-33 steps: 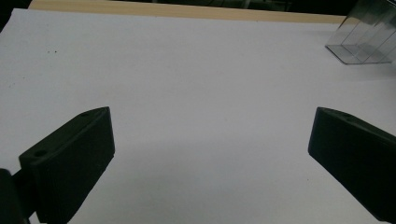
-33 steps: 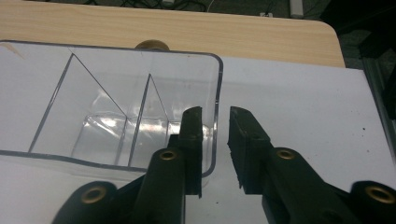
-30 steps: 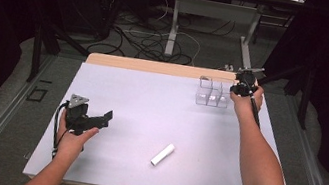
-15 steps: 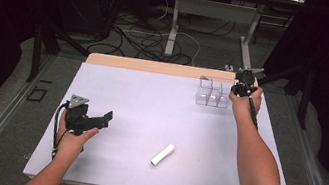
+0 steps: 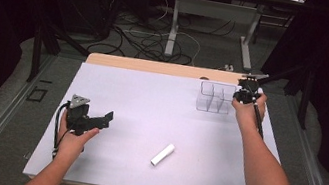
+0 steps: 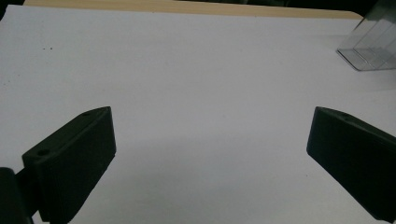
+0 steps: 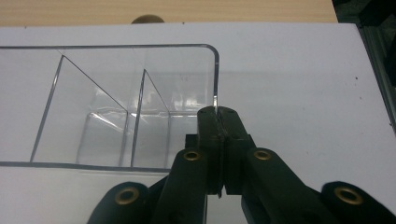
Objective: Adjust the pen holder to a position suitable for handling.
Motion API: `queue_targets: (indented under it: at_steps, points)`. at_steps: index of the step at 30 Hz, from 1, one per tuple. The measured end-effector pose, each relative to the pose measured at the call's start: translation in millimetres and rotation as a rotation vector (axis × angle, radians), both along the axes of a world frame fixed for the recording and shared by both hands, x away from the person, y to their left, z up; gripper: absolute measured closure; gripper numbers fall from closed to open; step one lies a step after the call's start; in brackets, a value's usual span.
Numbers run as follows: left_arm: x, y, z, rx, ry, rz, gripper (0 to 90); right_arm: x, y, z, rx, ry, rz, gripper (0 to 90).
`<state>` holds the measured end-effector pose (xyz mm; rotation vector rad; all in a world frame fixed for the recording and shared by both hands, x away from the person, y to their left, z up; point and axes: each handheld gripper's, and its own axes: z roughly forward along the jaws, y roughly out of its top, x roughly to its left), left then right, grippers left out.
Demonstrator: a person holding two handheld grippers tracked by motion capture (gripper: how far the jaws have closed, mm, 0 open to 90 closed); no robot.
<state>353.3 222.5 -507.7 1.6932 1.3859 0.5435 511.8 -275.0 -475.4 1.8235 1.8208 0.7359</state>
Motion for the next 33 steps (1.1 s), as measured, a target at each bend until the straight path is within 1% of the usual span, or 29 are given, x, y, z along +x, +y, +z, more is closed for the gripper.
queue_targets:
  at_steps: [1,2,3,4,5,6,7,8,9,10,11,13,14,15,16,18,19,20,22,23,25,26,27,28,29,30,31,32,33]
  points:
    - [0.1,-0.1,0.0,0.002,0.001,-0.002,1.4,0.0,0.0,0.0,0.0,0.0,0.0,89.5]
    - [0.2,-0.3,0.1,0.004,0.001,-0.002,1.4,-3.6,-0.6,-0.1,0.005,0.001,0.001,89.5]
    - [0.5,-0.8,0.3,0.007,-0.003,-0.005,1.4,-11.6,-1.2,0.1,0.007,0.003,0.013,89.5]
    - [0.5,-0.8,0.3,0.007,-0.003,-0.005,1.3,-15.5,-1.0,0.3,0.011,0.011,0.012,89.5]
    - [0.3,-1.4,0.5,0.006,-0.002,-0.004,1.4,-18.7,-1.9,0.0,0.007,0.006,0.022,89.5]
    - [0.3,-1.5,0.6,0.005,-0.002,-0.005,1.4,-22.1,-1.9,0.5,0.007,0.013,0.027,89.5]
    - [0.3,-1.5,0.6,0.005,-0.002,-0.005,1.4,-22.1,-1.9,0.5,0.007,0.013,0.027,89.5]
    - [0.3,-1.7,0.7,0.004,-0.003,-0.005,1.4,-26.0,-1.6,1.5,0.016,0.027,0.027,89.5]
    - [0.4,-1.7,0.8,0.004,-0.003,-0.004,1.3,-33.7,-2.0,1.8,0.014,0.032,0.036,89.4]
    - [0.5,-1.7,0.9,0.004,-0.005,-0.005,1.3,-33.7,-2.0,1.8,0.014,0.032,0.036,89.4]
    - [0.6,-1.5,0.8,0.005,-0.005,-0.006,1.4,-41.8,-1.8,2.3,0.02,0.043,0.041,89.4]
    - [0.5,-1.4,0.9,0.005,0.001,-0.006,1.4,-48.6,-2.2,2.6,0.021,0.046,0.054,89.4]
    - [0.8,-1.2,0.8,0.008,-0.001,-0.007,1.3,-52.1,-1.8,3.2,0.025,0.055,0.05,89.4]
    - [0.8,-1.2,0.8,0.008,-0.001,-0.007,1.4,-54.9,-2.3,2.8,0.019,0.048,0.055,89.3]
    - [0.6,-1.6,1.1,0.005,0.001,-0.006,1.4,-58.2,-1.6,3.2,0.024,0.057,0.051,89.3]
    - [0.5,-1.8,1.3,0.005,0.001,-0.006,1.3,-60.5,-1.7,3.3,0.021,0.055,0.052,89.2]
    - [0.6,-1.9,1.2,0.007,-0.002,-0.006,1.4,-63.3,-1.7,4.1,0.034,0.068,0.042,88.8]
    - [0.7,-2.1,1.3,0.008,0.0,-0.006,1.4,-63.5,-2.4,4.0,0.034,0.068,0.037,88.4]
    - [1.0,-2.4,1.0,0.009,0.0,-0.006,1.4,-63.7,-4.7,4.4,0.053,0.079,0.051,87.4]
    - [1.1,-2.6,0.9,0.009,0.001,-0.006,1.4,-63.8,-5.4,3.5,0.052,0.068,0.05,87.0]
    - [1.1,-2.8,0.9,0.01,0.001,-0.007,1.4,-64.7,-7.0,2.0,0.059,0.047,0.075,81.6]
    - [1.2,-2.9,0.9,0.01,0.001,-0.007,1.4,-64.7,-7.0,2.0,0.059,0.047,0.075,81.6]
    - [1.3,-2.8,0.8,0.01,0.001,-0.007,1.4,-65.9,-7.1,1.9,0.062,0.036,0.082,79.9]
    - [1.3,-2.7,0.7,0.01,0.002,-0.007,1.3,-68.2,-8.9,1.8,0.067,-0.009,0.098,76.7]
    - [1.3,-2.5,0.6,0.011,0.003,-0.005,1.3,-68.2,-8.9,1.8,0.067,-0.009,0.098,76.7]
    - [1.3,-2.3,0.5,0.012,0.003,-0.005,1.4,-71.0,-10.5,1.5,0.064,-0.083,0.126,76.3]
    - [1.3,-2.2,0.4,0.011,0.003,-0.005,1.4,-72.8,-11.5,1.3,0.057,-0.127,0.137,76.3]
    - [1.3,-2.4,0.3,0.01,0.004,-0.002,1.4,-72.8,-11.5,1.3,0.057,-0.127,0.137,76.3]
    - [1.3,-2.3,0.2,0.009,0.004,-0.002,1.4,-74.3,-13.6,1.0,0.05,-0.166,0.146,76.3]
